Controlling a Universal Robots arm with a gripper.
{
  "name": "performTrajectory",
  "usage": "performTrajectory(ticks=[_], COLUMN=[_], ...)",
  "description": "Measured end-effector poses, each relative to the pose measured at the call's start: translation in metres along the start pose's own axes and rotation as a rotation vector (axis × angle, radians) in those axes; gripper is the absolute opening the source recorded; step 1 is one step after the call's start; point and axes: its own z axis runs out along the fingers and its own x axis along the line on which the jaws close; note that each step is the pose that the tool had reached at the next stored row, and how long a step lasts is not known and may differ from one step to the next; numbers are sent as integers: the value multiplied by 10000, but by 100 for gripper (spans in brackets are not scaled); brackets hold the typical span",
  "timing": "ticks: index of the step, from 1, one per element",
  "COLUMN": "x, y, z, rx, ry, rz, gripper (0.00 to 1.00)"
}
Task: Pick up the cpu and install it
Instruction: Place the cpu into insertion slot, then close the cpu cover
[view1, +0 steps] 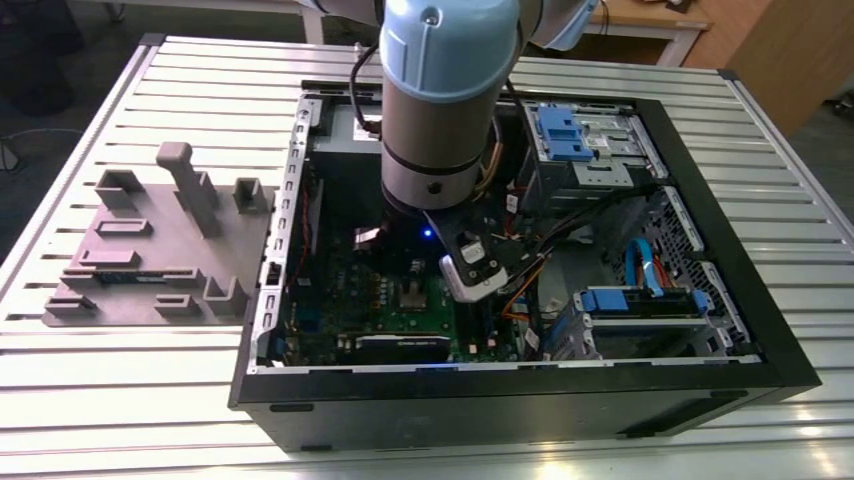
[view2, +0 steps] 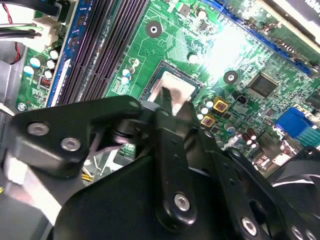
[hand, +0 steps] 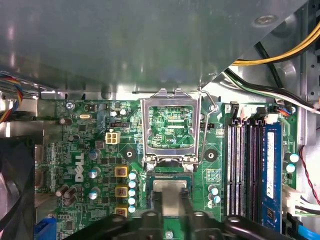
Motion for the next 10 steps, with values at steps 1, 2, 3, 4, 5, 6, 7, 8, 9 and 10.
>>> performTrajectory(ticks=[1, 2, 3, 4, 5, 6, 7, 8, 9, 10], x=[0, 0, 0, 0, 0, 0, 0, 0, 0, 0], y=[0, 0, 0, 0, 0, 0, 0, 0, 0, 0], z=[0, 0, -1, -1, -1, -1, -1, -1, -1, -1], rx=[0, 1, 1, 1, 1, 1, 2, 1, 1, 2], ry=[1, 1, 1, 1, 1, 2, 2, 2, 2, 6], rz=[0, 0, 0, 0, 0, 0, 0, 0, 0, 0], gripper=[23, 23, 17, 11, 11, 10, 10, 10, 10, 10])
